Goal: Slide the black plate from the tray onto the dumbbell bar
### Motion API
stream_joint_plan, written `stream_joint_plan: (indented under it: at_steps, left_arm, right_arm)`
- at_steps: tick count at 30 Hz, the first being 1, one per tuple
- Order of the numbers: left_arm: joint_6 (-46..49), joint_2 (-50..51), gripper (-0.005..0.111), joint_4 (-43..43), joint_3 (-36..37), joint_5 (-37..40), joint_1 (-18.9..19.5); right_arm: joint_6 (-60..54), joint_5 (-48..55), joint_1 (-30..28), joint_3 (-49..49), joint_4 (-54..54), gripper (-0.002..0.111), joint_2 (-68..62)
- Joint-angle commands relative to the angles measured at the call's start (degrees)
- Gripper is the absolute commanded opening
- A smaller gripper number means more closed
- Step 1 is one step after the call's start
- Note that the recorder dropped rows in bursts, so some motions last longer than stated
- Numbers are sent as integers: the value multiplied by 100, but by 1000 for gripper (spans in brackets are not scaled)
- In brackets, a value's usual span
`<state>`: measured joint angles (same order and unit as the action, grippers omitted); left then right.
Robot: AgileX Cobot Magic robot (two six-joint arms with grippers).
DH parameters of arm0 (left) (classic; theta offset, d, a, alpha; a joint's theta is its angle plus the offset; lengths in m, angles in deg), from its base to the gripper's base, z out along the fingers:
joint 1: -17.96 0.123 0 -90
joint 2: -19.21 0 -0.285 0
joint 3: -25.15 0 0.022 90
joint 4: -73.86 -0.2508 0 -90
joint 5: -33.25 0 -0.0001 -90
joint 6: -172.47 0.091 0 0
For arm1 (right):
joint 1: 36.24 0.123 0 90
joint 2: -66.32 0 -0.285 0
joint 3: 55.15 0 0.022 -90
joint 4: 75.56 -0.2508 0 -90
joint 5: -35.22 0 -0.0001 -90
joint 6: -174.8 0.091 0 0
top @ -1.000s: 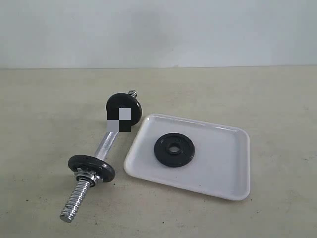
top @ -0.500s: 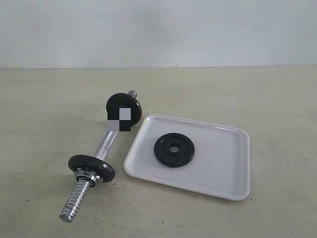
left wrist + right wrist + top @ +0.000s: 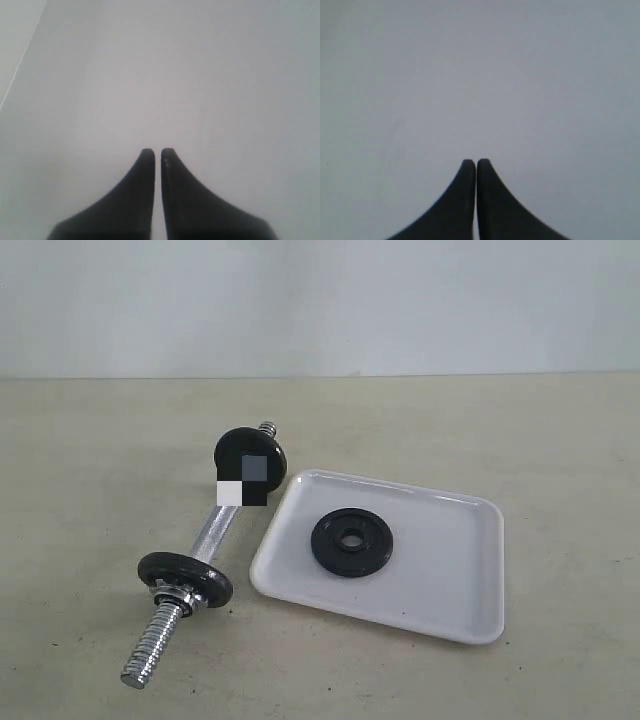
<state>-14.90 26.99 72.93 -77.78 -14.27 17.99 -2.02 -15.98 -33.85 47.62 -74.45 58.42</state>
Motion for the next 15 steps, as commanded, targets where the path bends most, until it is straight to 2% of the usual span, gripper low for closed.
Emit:
stream_joint_plan:
  at_steps: [1, 4, 6, 7, 10, 15]
  left_arm:
    - [-60, 0, 4, -39, 14, -387, 21]
    - [-60, 0, 4, -49, 14, -438, 21]
    - [-60, 0, 4, -30, 14, -678, 21]
    - [-34, 0, 4, 9, -170, -558, 21]
    - [737, 0, 4, 9, -1297, 436, 21]
    - [1287, 957, 4, 9, -3020, 501, 21]
  right_arm:
    - [-10, -339, 20, 1, -253, 0, 12]
    - [-10, -390, 20, 1, -444, 0, 12]
    - [-111, -425, 20, 1, -872, 0, 12]
    - [-94, -403, 20, 188, -1217, 0, 12]
    - [-193, -329, 20, 1081, -1434, 0, -37]
    - [-577, -335, 20, 2535, -1369, 0, -968]
